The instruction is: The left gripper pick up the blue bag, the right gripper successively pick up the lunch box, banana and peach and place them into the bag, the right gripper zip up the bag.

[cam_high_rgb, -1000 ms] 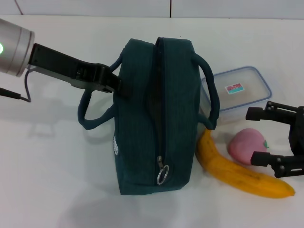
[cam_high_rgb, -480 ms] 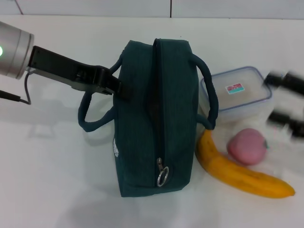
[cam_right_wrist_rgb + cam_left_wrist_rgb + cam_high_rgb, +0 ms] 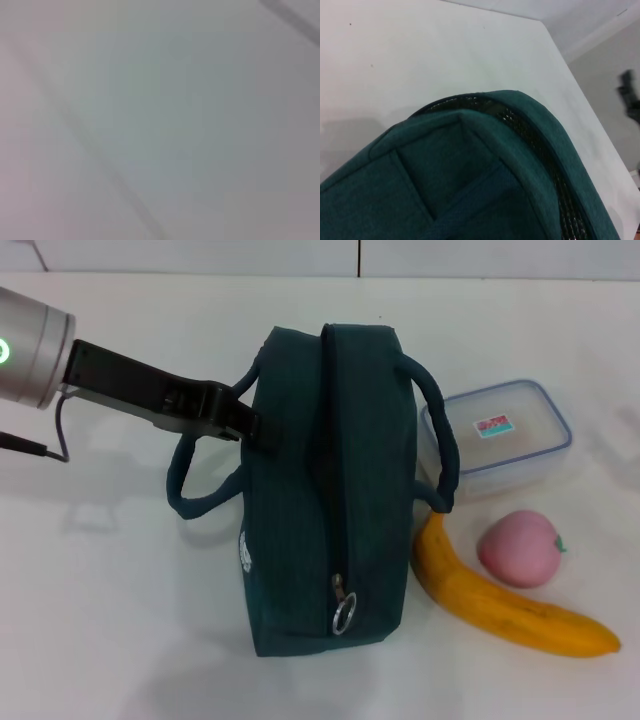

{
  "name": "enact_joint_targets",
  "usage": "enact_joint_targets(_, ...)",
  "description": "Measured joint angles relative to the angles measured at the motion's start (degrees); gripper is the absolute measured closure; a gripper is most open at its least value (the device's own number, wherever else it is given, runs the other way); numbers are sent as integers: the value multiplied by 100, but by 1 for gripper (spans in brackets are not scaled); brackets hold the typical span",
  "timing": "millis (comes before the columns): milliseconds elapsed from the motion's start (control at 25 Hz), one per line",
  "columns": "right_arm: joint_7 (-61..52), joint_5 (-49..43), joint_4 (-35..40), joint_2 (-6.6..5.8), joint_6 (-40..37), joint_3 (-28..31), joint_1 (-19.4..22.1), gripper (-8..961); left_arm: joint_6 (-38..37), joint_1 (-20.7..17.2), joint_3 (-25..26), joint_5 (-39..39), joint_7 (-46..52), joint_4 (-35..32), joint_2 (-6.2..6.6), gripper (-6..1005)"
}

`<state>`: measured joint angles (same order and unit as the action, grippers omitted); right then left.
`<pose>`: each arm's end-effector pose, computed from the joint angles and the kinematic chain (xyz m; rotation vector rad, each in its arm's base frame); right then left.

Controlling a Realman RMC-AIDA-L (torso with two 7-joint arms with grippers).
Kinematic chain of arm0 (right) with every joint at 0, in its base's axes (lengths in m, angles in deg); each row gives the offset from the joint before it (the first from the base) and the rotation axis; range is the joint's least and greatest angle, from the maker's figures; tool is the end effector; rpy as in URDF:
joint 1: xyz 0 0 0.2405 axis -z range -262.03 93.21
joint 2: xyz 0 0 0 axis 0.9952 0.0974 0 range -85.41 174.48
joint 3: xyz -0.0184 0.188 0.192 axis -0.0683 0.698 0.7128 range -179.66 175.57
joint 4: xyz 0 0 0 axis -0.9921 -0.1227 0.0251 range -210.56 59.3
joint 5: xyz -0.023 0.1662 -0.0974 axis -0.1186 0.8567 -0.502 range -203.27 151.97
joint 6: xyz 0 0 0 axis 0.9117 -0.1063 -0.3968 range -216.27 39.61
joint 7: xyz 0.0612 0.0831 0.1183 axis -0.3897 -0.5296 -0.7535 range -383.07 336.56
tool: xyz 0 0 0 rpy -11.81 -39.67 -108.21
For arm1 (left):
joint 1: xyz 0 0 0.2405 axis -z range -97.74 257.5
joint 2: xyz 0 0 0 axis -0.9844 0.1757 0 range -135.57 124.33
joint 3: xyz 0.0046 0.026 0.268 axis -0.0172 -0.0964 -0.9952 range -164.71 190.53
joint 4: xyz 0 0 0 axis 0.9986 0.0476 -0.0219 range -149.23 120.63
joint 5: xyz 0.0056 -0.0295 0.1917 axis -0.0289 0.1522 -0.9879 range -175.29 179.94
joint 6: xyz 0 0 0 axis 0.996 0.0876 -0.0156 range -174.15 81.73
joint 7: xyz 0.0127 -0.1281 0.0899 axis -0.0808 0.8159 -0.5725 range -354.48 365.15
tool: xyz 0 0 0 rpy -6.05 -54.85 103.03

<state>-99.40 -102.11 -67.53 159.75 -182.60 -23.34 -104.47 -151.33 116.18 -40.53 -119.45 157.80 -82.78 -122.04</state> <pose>0.3225 0.2927 0.0533 -1.6340 1.0421 1.5649 -0.1762 0.3375 0.0303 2.6887 1.5908 0.2513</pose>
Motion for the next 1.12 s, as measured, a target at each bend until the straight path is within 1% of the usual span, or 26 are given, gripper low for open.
enact_joint_targets(160, -311, -39, -202, 5, 998, -20, -39, 78, 7, 14, 0, 2, -46, 56, 5, 951)
enact_joint_targets(320, -359, -44, -612, 16, 1632, -23, -157, 78, 9, 17, 0, -8, -92, 61, 6, 950)
enact_joint_targets(560, -362, -94, -995, 70, 2078, -158, -465, 79, 16, 36, 0, -18, -187, 63, -3, 950)
enact_joint_targets(760, -364, -348, -1181, 88, 2436, -225, -773, 79, 19, 43, 0, -32, -251, 63, -13, 950)
enact_joint_targets(1120, -367, -442, -1316, 97, 2702, -283, -1025, 78, 18, 9, -7, -8, -279, 63, -26, 949)
